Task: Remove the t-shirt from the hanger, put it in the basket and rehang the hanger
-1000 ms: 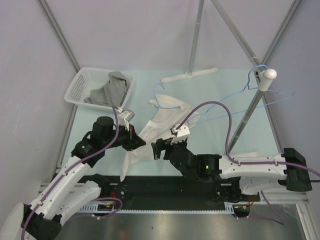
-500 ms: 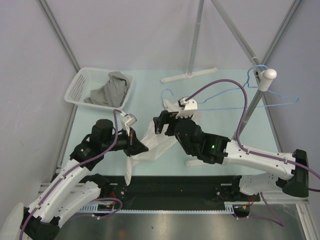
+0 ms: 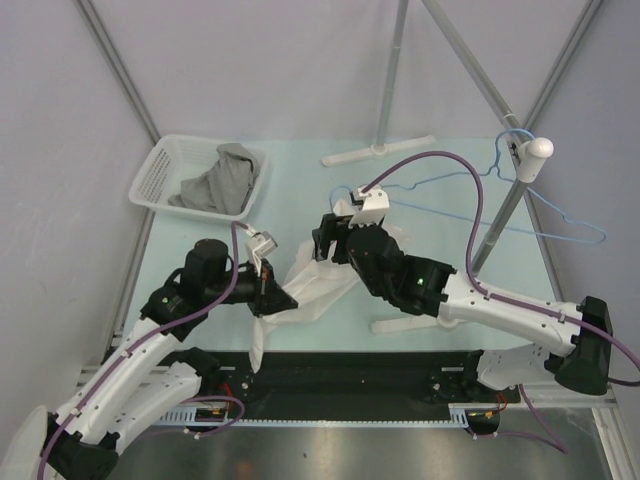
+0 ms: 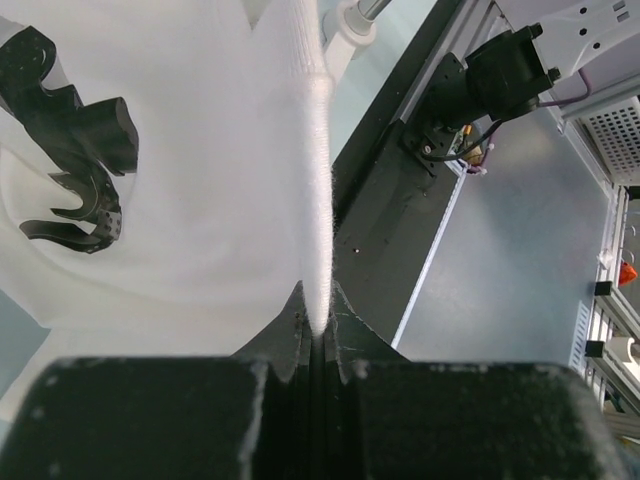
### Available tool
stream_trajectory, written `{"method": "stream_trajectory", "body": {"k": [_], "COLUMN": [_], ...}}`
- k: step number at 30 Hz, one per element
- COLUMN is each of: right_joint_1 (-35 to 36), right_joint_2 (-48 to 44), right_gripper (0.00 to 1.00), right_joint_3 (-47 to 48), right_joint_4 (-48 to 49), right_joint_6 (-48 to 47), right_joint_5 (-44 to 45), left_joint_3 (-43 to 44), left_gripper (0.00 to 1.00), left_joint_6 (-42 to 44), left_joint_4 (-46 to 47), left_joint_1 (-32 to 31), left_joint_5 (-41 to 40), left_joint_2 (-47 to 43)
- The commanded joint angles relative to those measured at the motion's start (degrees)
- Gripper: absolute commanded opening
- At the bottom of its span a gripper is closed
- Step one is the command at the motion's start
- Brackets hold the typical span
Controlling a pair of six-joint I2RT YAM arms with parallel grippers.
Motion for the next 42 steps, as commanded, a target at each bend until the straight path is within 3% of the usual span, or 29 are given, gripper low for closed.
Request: {"method": "stream_trajectory", "body": {"k": [1,12,15,18,19,21,22,23,26,29,34,42], "right_joint_1": [-2.4,-2.8,-2.8,-2.8,-2.8,-2.7,-2.6,-2.5,-2.3,-2.3,-2.5,-3.4], "right_joint_2": [0.6,1.0,0.9,0.0,-0.2,-1.3,-1.7,-2.1,-3.7,-6.3,-10.0,-12.5], "right_gripper": [0.76,0.63,0.55,0.41,0.28,0.16,0.05,0.0,0.0,0.0,0.0,0.0], "right_joint_3": [2.2,0.6,-0.2,-1.4,-1.7,-2.4,-2.5,-2.6,-3.4,-5.2,-7.6,-8.0], "right_joint_4": [0.6,3.1,3.5,4.3,4.4,4.9,4.9,5.0,4.7,4.1,2.9,-0.8], "right_joint_6": [-2.8,-5.3,-4.7,-4.1,-3.5,-2.9,-2.5,-2.3,-1.6,0.0,2.7,5.2], "right_joint_5": [-1.1,-1.0,-0.9,0.1,0.3,1.5,1.9,2.9,5.1,7.0,9.0,11.9], "left_joint_3": [3.1,5.3,6.4,7.2,7.2,6.9,6.8,6.4,6.3,6.4,7.0,6.1], "left_gripper": [0.0,0.0,0.0,0.0,0.0,0.08,0.14,0.29,0.53,0.63,0.72,0.7], "left_joint_6": [2.2,2.8,2.9,2.7,2.6,1.8,1.5,0.8,0.0,0.1,1.0,-1.0], "left_joint_4": [2.6,1.7,1.3,1.1,1.2,1.8,2.1,2.3,2.2,2.0,-0.8,-1.6], "left_joint_1": [-0.9,-1.5,-1.6,-1.6,-1.6,-1.6,-1.6,-1.6,-1.6,-1.6,-1.7,-1.6], "left_joint_5": [4.2,4.0,3.5,2.8,2.8,2.4,1.9,0.3,-4.2,-8.7,-13.2,-13.0], "left_joint_2": [0.0,0.6,1.1,1.5,1.5,1.8,1.9,1.9,1.9,1.2,0.4,-0.9]}}
